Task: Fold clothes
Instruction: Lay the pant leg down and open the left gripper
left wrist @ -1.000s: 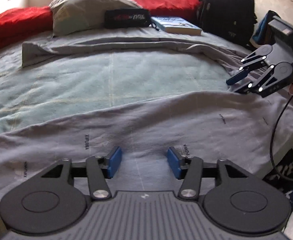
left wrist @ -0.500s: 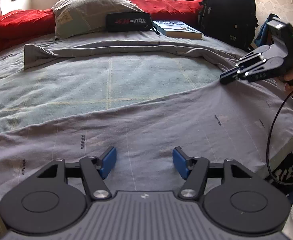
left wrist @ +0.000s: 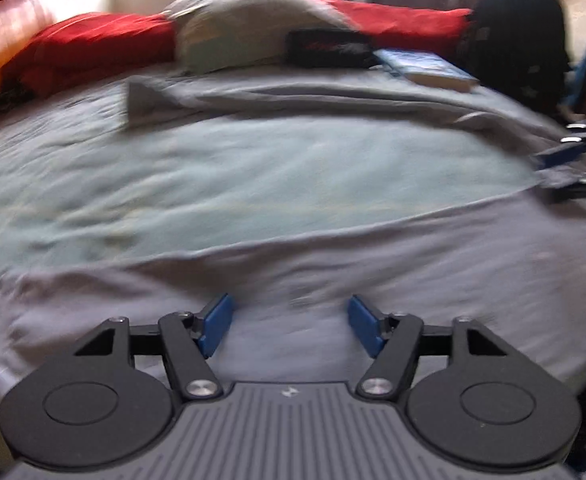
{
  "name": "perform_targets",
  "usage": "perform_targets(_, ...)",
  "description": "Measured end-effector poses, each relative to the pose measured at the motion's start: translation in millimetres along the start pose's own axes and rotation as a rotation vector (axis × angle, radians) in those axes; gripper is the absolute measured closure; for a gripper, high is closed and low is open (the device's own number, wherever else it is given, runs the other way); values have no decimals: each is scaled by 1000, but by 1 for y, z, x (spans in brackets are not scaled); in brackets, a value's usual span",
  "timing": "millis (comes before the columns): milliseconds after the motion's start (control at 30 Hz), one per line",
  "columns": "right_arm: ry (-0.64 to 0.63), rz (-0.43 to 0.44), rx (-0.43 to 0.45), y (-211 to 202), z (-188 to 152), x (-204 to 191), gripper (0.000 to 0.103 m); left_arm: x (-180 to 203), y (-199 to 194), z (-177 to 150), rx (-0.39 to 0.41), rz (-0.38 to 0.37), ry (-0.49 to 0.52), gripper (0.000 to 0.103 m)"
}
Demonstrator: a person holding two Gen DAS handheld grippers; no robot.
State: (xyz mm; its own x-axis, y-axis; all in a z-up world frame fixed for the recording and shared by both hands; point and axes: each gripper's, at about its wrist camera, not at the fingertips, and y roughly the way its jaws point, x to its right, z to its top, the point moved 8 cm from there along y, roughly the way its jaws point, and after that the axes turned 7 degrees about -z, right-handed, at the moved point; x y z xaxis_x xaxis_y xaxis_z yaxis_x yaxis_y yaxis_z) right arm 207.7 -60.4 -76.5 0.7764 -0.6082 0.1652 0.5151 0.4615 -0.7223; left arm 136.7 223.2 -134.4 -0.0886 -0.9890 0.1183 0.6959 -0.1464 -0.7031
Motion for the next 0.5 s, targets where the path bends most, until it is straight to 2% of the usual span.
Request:
perform_targets(33, 18, -12, -5, -4, -6, 0, 40, -12, -5, -2, 10, 15, -24, 35)
perform_targets(167, 118, -60, -20, -23, -31, 7, 32, -69, -27, -9, 8, 205, -88, 35)
perform_targets(200, 144, -72, -20, -27, -36, 9, 32, -82, -32, -10, 11, 226, -121, 35)
perform_targets(300, 222, -107, -22, -40, -52, 15, 31, -109, -40, -13, 28, 229, -162, 35)
perform_targets(400, 296, -142, -22, -53, -67, 21, 29, -130, -50, -22, 19, 287, -197, 35)
perform_targets(500, 329, -163, -2, -65, -72, 23, 25, -131, -68, -21, 40, 302, -224, 40)
